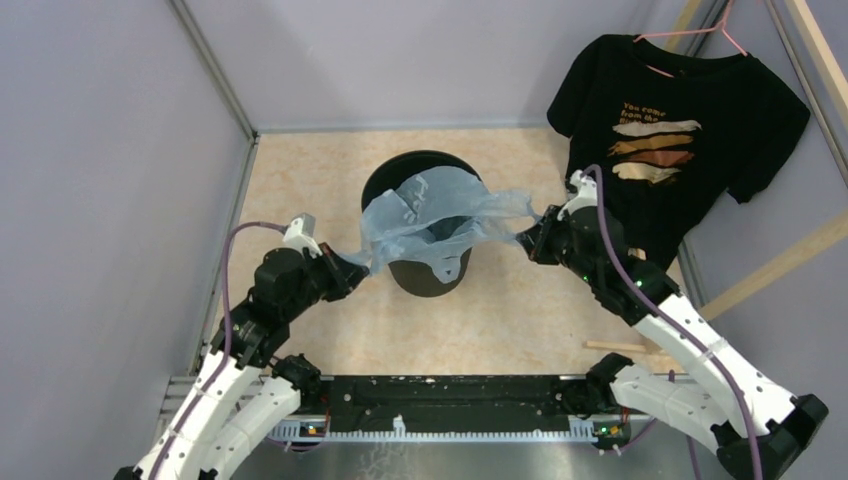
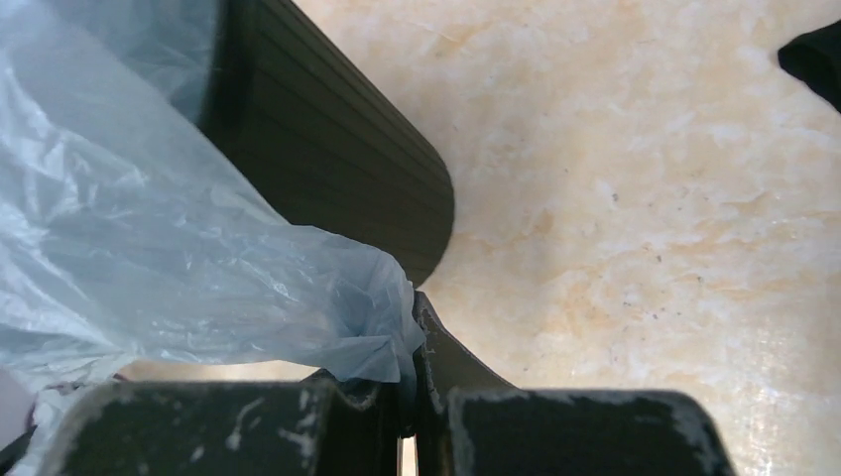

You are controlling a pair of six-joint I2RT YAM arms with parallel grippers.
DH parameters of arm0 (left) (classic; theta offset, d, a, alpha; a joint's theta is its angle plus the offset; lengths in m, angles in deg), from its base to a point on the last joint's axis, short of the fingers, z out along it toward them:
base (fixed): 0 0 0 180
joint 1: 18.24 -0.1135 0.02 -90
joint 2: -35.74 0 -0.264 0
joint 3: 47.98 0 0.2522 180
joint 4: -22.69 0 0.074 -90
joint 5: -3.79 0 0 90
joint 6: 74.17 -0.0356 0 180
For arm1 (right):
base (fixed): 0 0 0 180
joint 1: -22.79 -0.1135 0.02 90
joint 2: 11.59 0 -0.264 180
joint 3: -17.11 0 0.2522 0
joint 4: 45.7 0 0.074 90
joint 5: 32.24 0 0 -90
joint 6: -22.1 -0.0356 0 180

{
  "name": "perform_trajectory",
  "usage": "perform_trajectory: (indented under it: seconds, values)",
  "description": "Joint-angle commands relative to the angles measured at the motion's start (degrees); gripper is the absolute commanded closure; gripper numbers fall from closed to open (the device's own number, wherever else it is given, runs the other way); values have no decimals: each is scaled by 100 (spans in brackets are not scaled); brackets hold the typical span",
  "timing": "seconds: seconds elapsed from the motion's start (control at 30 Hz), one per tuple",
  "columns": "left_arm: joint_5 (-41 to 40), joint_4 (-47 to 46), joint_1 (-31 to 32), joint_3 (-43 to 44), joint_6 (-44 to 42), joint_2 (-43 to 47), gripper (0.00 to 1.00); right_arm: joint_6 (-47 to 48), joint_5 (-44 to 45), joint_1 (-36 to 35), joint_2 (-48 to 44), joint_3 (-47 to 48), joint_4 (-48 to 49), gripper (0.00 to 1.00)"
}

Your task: Put the trash bags into the trash bin

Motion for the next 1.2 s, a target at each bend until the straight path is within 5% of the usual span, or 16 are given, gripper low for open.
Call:
perform_trajectory:
  seconds: [0.0, 0.3, 0.43, 0.6, 0.77, 1.0, 1.17]
  values:
    - [-451, -191, 19, 110, -457, -324, 100, 380, 333, 101, 258, -50, 179, 100]
    - [-1118, -814, 8, 183, -883, -1164, 100, 1283, -362, 211, 1008, -499, 1838, 100]
    - [-1473, -541, 7, 426, -916, -1433, 91, 1817, -786, 211, 1096, -334, 1849, 84]
    - [-1113, 268, 11, 687, -983, -1029, 67, 1888, -876, 208, 342, -303, 1010, 49]
    - [-904, 1185, 10, 881, -981, 42, 29, 2051, -990, 215, -584, -92, -257, 21]
    - [-1251, 2016, 8, 1776, -1511, 394, 3, 2758, -1848, 205, -844, 635, -574, 13]
    - [-1059, 1507, 10, 2004, -2360, -480, 1, 3705, -1775, -71, -222, 1368, -625, 13]
